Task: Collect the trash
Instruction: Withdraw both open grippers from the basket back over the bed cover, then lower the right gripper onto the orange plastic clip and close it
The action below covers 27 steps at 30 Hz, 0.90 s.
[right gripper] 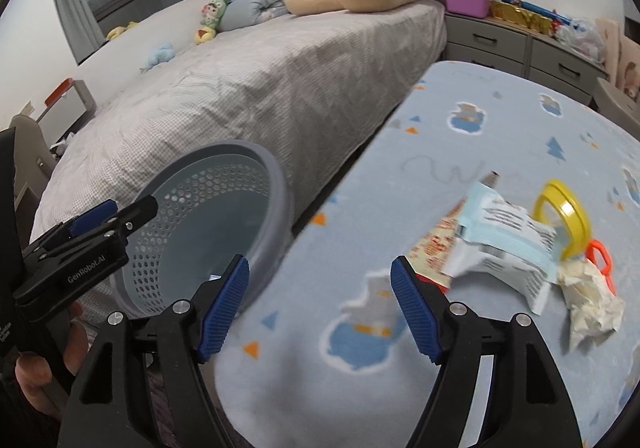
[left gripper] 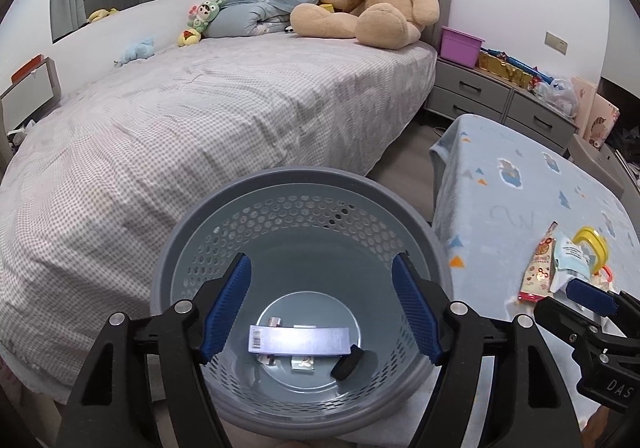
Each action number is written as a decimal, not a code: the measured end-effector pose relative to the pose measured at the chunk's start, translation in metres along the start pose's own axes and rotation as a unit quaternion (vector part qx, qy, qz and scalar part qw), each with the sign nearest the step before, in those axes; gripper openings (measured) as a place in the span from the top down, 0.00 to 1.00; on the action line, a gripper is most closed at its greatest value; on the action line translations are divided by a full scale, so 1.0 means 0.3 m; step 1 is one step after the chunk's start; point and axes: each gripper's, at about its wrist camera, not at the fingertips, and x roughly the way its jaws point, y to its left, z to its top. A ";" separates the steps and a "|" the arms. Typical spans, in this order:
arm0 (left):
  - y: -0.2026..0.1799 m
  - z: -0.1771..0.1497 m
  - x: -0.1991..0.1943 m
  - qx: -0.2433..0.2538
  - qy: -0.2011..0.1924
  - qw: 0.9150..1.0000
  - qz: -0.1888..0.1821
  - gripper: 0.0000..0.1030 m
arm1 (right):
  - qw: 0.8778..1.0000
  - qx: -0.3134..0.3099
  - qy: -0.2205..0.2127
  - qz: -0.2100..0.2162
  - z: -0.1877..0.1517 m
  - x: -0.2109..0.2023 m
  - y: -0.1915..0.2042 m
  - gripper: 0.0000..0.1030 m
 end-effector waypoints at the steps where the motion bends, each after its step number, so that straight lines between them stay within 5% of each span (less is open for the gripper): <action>1: -0.011 -0.001 -0.002 0.001 0.001 1.000 -0.004 0.32 | 1.000 0.006 0.000 -0.005 -0.009 -0.010 -0.022 0.30; 27: -0.341 -0.071 -0.026 0.062 0.012 0.996 -0.062 0.32 | 0.988 0.081 0.001 -0.135 -0.137 -0.272 -0.626 0.30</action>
